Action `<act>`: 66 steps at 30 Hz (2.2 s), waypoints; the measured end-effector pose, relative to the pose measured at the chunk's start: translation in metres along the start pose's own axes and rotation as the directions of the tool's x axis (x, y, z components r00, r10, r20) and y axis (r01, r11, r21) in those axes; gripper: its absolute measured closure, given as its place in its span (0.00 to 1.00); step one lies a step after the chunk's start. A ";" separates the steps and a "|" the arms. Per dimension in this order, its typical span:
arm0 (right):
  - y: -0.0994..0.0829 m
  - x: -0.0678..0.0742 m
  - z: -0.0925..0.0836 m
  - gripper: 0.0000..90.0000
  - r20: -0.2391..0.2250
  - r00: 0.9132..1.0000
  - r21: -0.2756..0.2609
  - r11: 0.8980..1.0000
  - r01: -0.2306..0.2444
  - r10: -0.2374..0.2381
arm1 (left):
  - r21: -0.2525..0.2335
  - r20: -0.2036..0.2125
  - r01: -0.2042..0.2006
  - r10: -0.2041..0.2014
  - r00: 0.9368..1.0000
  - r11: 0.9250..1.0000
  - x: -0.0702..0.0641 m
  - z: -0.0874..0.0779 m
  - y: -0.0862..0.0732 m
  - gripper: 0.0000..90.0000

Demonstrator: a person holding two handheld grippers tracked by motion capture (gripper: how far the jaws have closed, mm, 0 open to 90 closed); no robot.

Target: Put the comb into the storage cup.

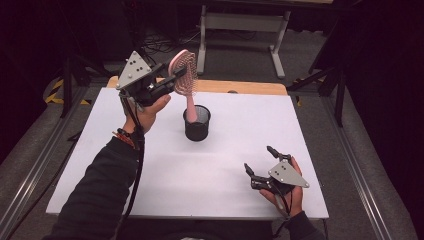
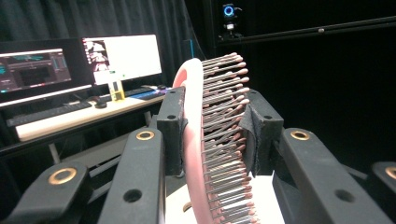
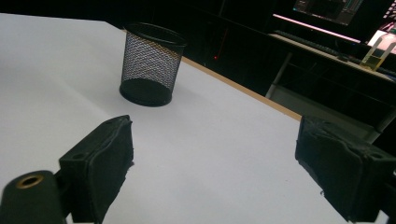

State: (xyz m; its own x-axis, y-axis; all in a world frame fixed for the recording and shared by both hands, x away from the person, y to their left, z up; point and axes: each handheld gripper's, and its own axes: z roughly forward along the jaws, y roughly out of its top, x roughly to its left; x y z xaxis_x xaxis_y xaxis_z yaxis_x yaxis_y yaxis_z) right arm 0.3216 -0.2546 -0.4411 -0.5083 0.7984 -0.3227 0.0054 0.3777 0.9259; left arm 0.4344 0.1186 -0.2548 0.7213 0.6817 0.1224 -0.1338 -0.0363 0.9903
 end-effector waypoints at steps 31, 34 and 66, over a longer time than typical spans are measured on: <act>-0.002 0.002 0.002 0.13 -0.053 0.999 0.016 1.000 0.011 -0.010 | 0.069 0.016 0.013 -0.014 1.000 0.998 -0.005 0.032 -0.022 0.72; -0.002 0.002 0.002 0.13 -0.056 0.998 0.018 1.000 0.013 -0.012 | 0.077 0.017 0.015 -0.017 1.000 0.997 -0.005 0.033 -0.026 0.72; -0.002 0.006 0.006 0.13 -0.076 0.996 0.029 0.999 0.039 -0.037 | 0.073 -0.030 0.045 -0.043 0.999 0.996 0.009 0.049 -0.046 0.72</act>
State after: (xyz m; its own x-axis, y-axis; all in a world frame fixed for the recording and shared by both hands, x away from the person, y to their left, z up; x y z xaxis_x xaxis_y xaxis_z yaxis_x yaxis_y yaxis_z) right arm 0.3237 -0.2484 -0.4463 -0.5718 0.7464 -0.3405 0.0107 0.4218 0.9066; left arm 0.4805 0.0910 -0.2960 0.7055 0.7044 0.0778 -0.0509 -0.0591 0.9970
